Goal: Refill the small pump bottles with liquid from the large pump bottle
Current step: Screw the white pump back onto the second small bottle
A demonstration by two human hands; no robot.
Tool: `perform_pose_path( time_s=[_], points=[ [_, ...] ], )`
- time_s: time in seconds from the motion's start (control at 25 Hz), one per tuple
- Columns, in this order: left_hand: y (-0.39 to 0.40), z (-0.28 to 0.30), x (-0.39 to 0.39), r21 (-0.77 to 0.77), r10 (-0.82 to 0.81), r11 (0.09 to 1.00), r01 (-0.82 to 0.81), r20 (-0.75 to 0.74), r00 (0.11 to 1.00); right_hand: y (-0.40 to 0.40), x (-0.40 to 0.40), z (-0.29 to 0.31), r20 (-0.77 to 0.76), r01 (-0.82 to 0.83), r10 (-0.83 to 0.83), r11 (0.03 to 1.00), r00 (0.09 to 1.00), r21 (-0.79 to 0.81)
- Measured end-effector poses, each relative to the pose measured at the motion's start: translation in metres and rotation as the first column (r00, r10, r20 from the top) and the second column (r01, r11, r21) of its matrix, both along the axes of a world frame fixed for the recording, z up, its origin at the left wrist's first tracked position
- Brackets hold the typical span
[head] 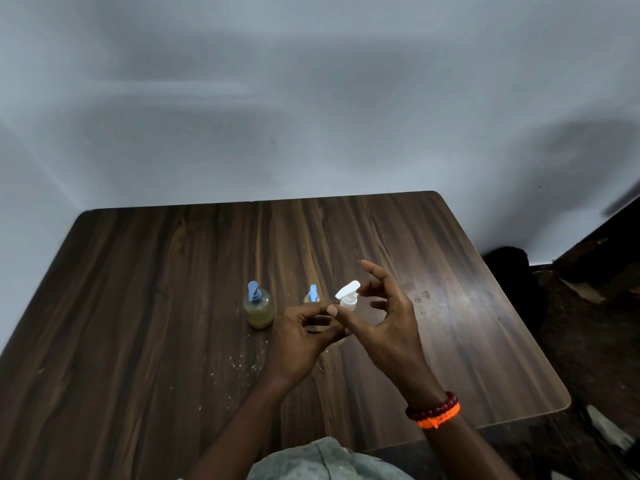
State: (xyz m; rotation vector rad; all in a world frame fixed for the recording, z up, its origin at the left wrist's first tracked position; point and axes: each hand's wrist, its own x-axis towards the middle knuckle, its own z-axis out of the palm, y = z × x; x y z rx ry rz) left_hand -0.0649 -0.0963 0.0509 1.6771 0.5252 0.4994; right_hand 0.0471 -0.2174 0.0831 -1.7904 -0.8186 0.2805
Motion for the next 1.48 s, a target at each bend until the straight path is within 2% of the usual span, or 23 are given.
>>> perform_pose_path(
  time_s=[0.12, 0.32, 0.44, 0.64, 0.92, 1.0, 1.12, 1.24, 1.48],
  points=[
    [0.0, -0.001, -0.002, 0.013, -0.004, 1.0, 0.004, -0.002, 1.0, -0.001, 0.003, 0.0, 0.017, 0.02, -0.021, 1.0, 1.0, 0.012],
    [0.0, -0.003, -0.001, -0.035, -0.026, 0.999, 0.027, 0.027, 0.999, -0.004, 0.005, 0.0, -0.044, -0.026, 0.026, 1.0, 0.999, 0.006],
    [0.001, -0.001, -0.001, -0.057, -0.022, 0.998, 0.023, 0.029, 0.999, -0.003, 0.002, 0.002, -0.027, -0.052, 0.052, 0.999, 0.998, 0.001],
    [-0.002, 0.003, -0.003, 0.014, -0.007, 1.0, 0.007, 0.003, 1.0, -0.001, 0.0, 0.003, -0.017, 0.046, -0.046, 0.999, 0.999, 0.023],
    [-0.001, 0.003, -0.003, -0.038, -0.031, 0.999, 0.031, -0.001, 1.0, -0.002, 0.011, 0.012, -0.135, -0.111, 0.103, 0.993, 0.985, -0.047],
    [-0.001, 0.004, -0.002, -0.047, -0.033, 0.998, 0.034, 0.004, 0.999, -0.004, 0.011, 0.013, -0.118, -0.114, 0.106, 0.992, 0.987, -0.057],
    [0.0, 0.003, -0.002, -0.048, -0.008, 0.999, 0.007, -0.019, 1.0, -0.005, 0.009, 0.015, -0.036, -0.034, 0.033, 0.999, 0.999, -0.04],
    [-0.001, 0.004, -0.003, 0.01, -0.001, 1.0, 0.002, -0.023, 1.0, -0.003, 0.007, 0.013, -0.026, 0.016, -0.015, 1.0, 1.0, 0.018],
    [0.001, 0.0, -0.005, -0.013, 0.014, 1.0, -0.014, -0.007, 1.0, -0.005, 0.012, 0.014, -0.02, -0.101, 0.1, 0.993, 0.995, -0.059]
  ],
)
